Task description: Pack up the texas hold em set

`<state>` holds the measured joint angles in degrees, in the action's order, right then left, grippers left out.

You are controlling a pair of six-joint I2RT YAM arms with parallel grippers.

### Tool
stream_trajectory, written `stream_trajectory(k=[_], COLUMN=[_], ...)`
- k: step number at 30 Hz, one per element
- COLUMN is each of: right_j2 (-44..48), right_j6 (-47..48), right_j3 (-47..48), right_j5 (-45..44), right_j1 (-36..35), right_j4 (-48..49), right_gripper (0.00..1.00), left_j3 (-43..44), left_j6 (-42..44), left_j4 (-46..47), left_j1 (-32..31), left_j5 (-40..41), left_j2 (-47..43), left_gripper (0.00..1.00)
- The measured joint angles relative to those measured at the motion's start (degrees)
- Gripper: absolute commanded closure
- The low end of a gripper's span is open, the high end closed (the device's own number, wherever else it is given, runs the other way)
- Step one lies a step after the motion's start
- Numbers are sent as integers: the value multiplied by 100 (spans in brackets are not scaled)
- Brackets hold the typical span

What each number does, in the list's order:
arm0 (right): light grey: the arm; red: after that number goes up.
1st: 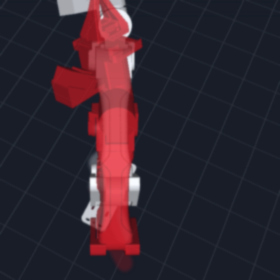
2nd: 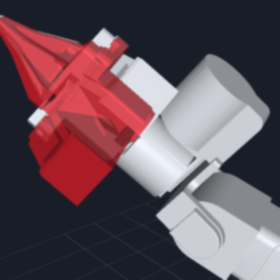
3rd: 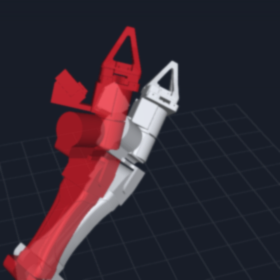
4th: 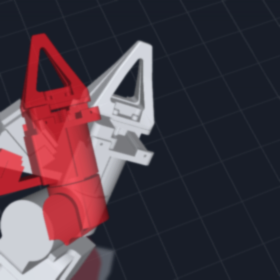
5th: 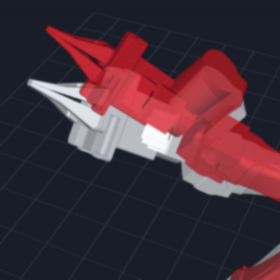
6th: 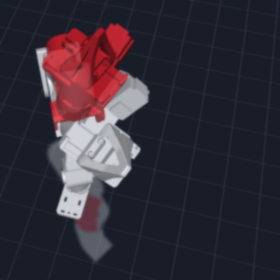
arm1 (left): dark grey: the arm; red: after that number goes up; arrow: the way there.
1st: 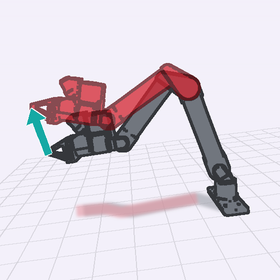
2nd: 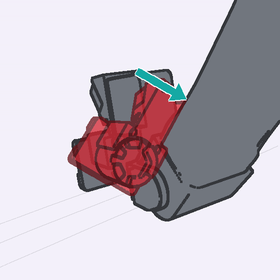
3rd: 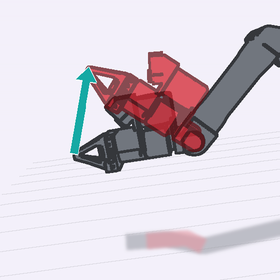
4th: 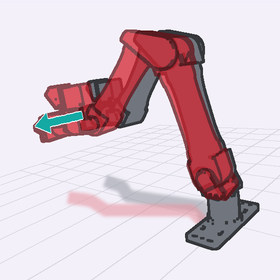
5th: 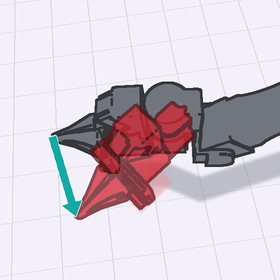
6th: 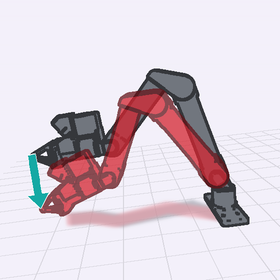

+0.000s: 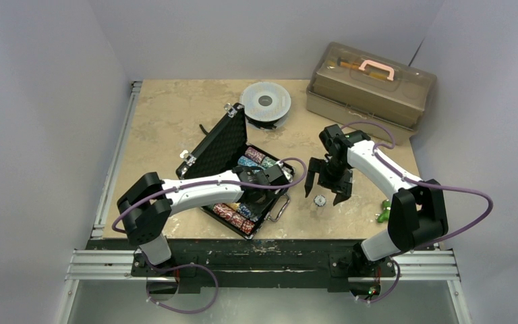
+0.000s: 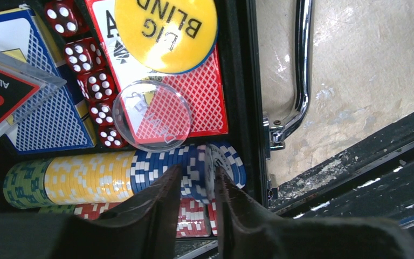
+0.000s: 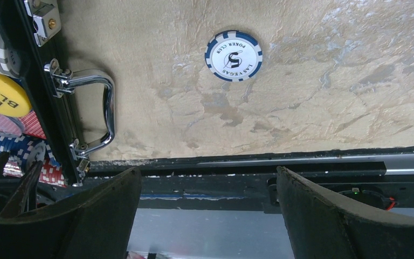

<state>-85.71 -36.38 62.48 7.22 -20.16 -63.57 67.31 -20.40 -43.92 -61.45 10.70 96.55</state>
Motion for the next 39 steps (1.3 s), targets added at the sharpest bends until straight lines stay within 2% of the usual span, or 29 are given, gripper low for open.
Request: stream_trajectory(k=[9,17,39], right_j2=[2,52,96], right_j6=[0,2,2], right_j3=[-31,-142,-271], right_j5=[48,138,155], right_j1=[0,0,4], right_j4=[46,116,164], right_gripper=[8,8,8], left_j3=[-94,-94,-46], left_j6=[-13,-7,4], left_j4=[-190,-190,13], left_j1=[26,2,-55], left_j5=[-4,-4,44], left_j2=[-348,-317,9], left_gripper=[55,44,38])
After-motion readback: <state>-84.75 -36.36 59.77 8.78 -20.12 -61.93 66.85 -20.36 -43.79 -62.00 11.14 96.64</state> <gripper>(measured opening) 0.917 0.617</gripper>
